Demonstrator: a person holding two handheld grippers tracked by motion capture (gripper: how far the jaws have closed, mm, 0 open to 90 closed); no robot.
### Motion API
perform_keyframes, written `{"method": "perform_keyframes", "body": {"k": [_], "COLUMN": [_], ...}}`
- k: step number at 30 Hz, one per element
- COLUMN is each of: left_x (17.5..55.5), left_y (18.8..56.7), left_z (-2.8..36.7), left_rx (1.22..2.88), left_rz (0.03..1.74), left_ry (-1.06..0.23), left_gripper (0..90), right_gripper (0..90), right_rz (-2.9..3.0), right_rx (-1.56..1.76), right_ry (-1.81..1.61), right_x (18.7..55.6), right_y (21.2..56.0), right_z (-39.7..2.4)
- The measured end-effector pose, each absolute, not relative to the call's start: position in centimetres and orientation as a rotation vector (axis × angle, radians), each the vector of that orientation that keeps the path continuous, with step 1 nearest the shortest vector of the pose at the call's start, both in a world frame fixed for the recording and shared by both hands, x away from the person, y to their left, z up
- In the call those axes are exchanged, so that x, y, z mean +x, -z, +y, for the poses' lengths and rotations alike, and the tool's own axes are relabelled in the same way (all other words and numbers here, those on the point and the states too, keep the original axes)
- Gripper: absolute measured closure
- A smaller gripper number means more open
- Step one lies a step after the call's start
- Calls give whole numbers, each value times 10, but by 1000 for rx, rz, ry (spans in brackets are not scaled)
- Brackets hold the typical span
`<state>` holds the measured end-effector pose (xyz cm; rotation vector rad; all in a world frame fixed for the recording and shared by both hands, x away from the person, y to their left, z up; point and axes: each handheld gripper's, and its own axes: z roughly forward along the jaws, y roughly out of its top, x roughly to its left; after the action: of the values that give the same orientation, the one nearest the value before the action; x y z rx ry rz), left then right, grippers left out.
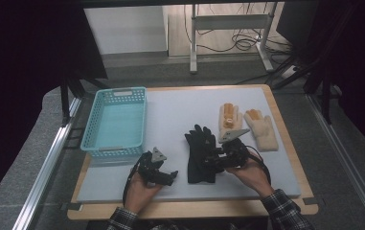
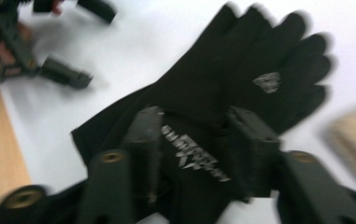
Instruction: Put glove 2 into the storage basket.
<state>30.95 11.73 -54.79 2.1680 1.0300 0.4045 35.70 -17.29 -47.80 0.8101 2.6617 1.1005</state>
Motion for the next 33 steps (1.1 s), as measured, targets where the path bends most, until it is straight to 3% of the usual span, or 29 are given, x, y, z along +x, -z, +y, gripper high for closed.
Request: {"method": "perform_keyframes", "body": {"k": [2, 5, 9, 12, 13, 28, 29, 33], "left_x": [309, 309, 309, 309, 309, 309, 309, 309], "left_y": [548, 548, 548, 548, 548, 548, 548, 548], "left_z": [117, 117, 117, 117, 117, 117, 117, 117], "left_rx": [2168, 2167, 2166, 2163, 2164, 2162, 2164, 2164], "left_rz": [1030, 1029, 1031, 1033, 1031, 1034, 1031, 1031], "left_ry": [-406, -407, -405, -406, -406, -404, -407, -405], "left_gripper": [44, 44, 44, 44, 44, 44, 44, 44], "right_gripper": [433, 419, 495, 681, 877, 886, 874, 658], "right_rz": [2690, 2722, 2714, 2696, 2705, 2671, 2663, 2612], "right_rx": [785, 757, 725, 718, 706, 679, 688, 754], "right_ry": [-1084, -1076, -965, -959, -976, -1072, -1071, -1053], "right_x": [356, 356, 350, 346, 345, 340, 343, 371], "right_y": [485, 496, 512, 508, 505, 462, 463, 477], "right_z": [-169, -165, -154, -152, -152, -143, -142, -149]}}
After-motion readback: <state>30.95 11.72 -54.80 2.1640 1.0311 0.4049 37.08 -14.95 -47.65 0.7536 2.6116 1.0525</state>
